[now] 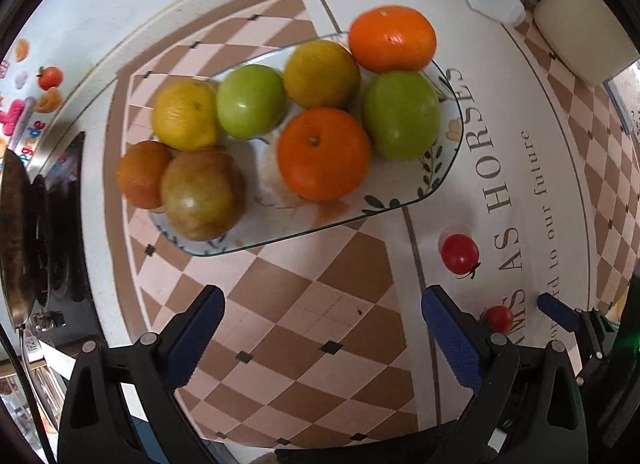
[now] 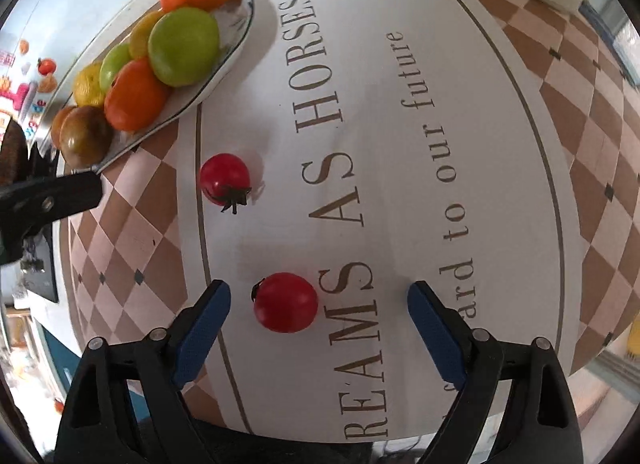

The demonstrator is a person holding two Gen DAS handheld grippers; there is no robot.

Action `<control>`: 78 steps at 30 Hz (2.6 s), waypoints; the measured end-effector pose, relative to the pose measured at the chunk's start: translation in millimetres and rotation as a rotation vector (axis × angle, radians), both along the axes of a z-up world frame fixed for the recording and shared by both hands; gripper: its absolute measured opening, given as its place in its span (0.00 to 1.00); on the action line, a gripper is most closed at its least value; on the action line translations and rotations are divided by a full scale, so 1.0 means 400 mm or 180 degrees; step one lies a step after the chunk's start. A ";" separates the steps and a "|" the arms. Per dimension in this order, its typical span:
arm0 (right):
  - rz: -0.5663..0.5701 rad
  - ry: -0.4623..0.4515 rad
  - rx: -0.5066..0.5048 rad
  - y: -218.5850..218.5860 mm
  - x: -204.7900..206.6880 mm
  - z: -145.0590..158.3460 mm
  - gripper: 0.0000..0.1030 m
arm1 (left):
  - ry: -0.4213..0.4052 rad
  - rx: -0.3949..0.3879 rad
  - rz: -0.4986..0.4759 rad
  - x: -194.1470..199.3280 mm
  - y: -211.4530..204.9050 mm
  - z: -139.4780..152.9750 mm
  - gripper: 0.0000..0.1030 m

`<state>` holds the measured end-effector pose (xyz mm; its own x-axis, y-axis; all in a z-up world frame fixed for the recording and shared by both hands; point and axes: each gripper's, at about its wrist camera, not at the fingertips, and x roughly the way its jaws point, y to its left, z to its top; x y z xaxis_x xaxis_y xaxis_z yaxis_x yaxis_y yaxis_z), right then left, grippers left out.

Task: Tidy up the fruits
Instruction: 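Grasp a red tomato with the right tool while the left tool grasps the other tomato, then lower both tomatoes onto the white plate and open both tools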

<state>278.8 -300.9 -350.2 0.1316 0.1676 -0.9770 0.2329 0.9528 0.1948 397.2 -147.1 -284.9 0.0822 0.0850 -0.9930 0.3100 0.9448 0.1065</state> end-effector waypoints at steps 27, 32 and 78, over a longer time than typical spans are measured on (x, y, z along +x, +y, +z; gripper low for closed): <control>-0.0353 -0.0204 0.0226 -0.119 -0.041 0.055 0.38 | 0.0483 -0.0399 -0.0504 -0.023 -0.251 -0.139 0.28; -0.0588 -0.0255 0.0530 -0.148 -0.066 0.052 0.38 | 0.0473 -0.0477 -0.0375 -0.026 -0.213 -0.121 0.27; 0.0637 -0.0186 0.1417 0.244 0.534 0.110 0.59 | 0.0772 -0.2370 0.2799 0.089 0.390 -0.111 0.38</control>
